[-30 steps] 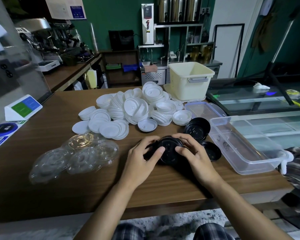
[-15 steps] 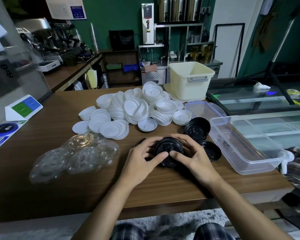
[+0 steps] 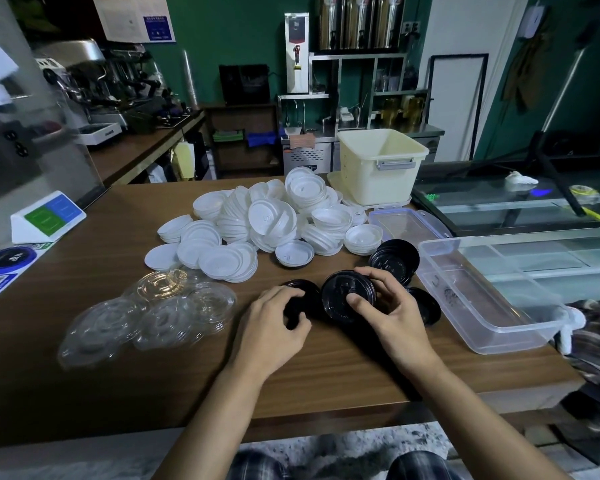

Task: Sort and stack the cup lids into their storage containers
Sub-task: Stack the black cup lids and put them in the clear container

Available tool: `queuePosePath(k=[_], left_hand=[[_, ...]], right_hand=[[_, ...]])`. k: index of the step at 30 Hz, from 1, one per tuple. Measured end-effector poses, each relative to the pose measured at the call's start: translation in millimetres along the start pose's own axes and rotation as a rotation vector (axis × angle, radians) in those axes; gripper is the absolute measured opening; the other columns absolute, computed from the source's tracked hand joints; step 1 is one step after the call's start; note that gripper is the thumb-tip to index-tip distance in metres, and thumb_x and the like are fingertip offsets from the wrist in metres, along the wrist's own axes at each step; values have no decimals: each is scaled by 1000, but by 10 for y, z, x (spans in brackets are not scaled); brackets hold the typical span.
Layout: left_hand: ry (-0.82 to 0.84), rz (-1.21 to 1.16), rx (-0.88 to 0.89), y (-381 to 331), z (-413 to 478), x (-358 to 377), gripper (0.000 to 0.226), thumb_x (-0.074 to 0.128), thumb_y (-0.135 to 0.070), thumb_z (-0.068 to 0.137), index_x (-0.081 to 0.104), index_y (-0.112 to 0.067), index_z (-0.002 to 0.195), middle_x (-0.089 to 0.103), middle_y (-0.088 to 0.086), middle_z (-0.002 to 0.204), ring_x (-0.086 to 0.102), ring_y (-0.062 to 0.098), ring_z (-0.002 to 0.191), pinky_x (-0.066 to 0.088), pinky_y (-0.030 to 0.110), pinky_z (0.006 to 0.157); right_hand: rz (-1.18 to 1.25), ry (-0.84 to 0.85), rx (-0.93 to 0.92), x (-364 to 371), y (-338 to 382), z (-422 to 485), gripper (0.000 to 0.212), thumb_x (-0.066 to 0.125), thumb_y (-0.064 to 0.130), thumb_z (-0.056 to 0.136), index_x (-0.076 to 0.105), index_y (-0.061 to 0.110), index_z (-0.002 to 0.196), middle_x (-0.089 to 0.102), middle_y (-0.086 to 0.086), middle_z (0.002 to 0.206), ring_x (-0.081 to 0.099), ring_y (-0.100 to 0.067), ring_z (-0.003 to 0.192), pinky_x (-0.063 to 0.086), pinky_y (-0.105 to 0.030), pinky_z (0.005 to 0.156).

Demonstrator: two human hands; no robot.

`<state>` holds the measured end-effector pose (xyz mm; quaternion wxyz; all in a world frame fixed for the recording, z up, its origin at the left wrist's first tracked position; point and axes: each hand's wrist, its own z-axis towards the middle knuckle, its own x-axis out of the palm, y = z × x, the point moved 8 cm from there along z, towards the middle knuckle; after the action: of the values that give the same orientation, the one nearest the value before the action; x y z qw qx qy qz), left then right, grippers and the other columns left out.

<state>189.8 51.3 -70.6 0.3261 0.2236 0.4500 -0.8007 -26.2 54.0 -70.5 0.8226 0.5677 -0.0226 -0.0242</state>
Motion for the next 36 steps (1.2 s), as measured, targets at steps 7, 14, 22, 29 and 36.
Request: queuePosePath(k=[7,14,22,29,36], left_hand=[[16,4,5,66,6,72,14,80,-15,82,81,-20,95,75,-6,116,69,11,111,53,28,99],[-100,-93,-34,55,28,-95,12,78,-11,90,72,-19,96,74,-12,96,71,11,92,56,36,83],[-197,-439,-186,91,20,-211,33,62,-31,85,55,-36,117,69,-4,108,70,21,99,58,52,91],[-201,-688,-222,140,55,-193,40,55,-7,101,66,-29,133,70,-2,130,69,21,114,61,50,93],[-80,-442,44,-195,38,-147,42,47,0,107,62,-21,141,64,-11,133,59,16,131,47,32,110]], right_hand=[[16,-24,29,-15,-35,-5,36,79,6,93,70,24,123,74,-2,122,66,-23,123,47,-51,115],[17,2,38,31,34,-26,37,78,3,92,69,23,123,74,2,122,67,-16,120,49,-35,113],[14,56,54,72,69,-61,43,72,-8,92,64,18,126,74,-1,119,69,-13,113,54,-22,96],[26,55,35,90,54,-46,42,76,1,94,66,21,129,75,2,118,70,-12,111,52,-17,92],[-21,110,6,144,77,-55,40,75,10,96,66,22,133,74,6,123,68,-12,118,51,-21,101]])
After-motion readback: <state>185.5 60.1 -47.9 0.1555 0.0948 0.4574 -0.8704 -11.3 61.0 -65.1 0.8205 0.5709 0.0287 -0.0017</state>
